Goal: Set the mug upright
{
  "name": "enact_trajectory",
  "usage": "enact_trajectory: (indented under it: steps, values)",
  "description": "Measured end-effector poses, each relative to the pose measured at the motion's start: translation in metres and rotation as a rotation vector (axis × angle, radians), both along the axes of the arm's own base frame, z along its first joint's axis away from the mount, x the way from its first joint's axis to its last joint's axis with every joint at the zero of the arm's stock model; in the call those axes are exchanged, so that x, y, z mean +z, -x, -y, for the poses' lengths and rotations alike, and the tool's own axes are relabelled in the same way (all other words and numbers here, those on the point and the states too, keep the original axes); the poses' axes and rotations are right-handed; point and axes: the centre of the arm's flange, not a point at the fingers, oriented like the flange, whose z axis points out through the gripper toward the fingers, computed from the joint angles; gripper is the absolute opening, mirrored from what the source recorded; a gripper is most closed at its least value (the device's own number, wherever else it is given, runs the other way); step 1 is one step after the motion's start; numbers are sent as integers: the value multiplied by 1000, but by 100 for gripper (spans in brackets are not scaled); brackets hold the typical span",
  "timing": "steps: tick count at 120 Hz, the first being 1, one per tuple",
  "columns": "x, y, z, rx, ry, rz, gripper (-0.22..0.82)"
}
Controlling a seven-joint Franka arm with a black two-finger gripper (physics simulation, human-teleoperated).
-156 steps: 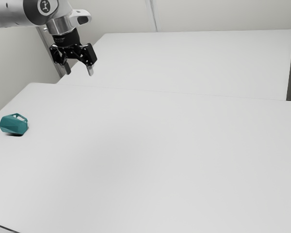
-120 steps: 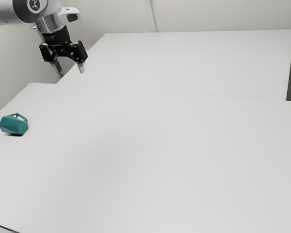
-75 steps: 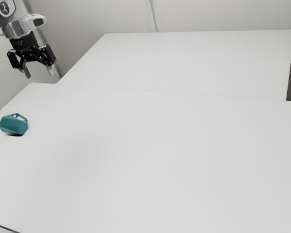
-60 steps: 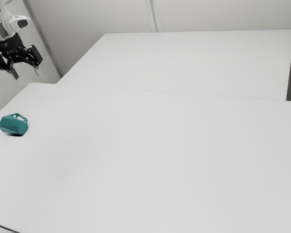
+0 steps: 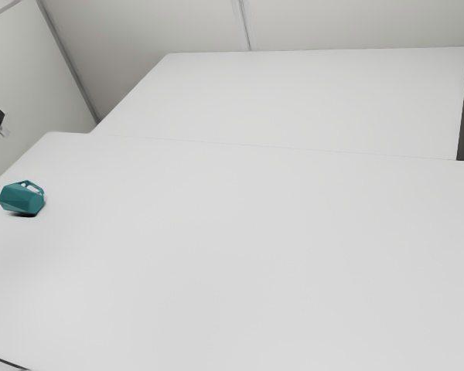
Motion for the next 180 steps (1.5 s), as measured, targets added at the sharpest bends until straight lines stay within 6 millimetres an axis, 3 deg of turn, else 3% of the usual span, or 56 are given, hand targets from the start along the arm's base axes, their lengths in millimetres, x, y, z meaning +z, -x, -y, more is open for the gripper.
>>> enact_trajectory:
  steps: [38,57,93,108,134,155,180]
  values:
    - [-34,33,-110,-65,-1,144,59]
    - [-90,37,-163,-131,56,205,59]
    - [-129,62,-227,-236,73,375,59]
    - [-147,77,-243,-247,116,478,59]
    - [-185,90,-256,-208,214,509,59]
    - [-195,92,-271,-194,210,533,59]
    - [-231,83,-276,-188,251,564,59]
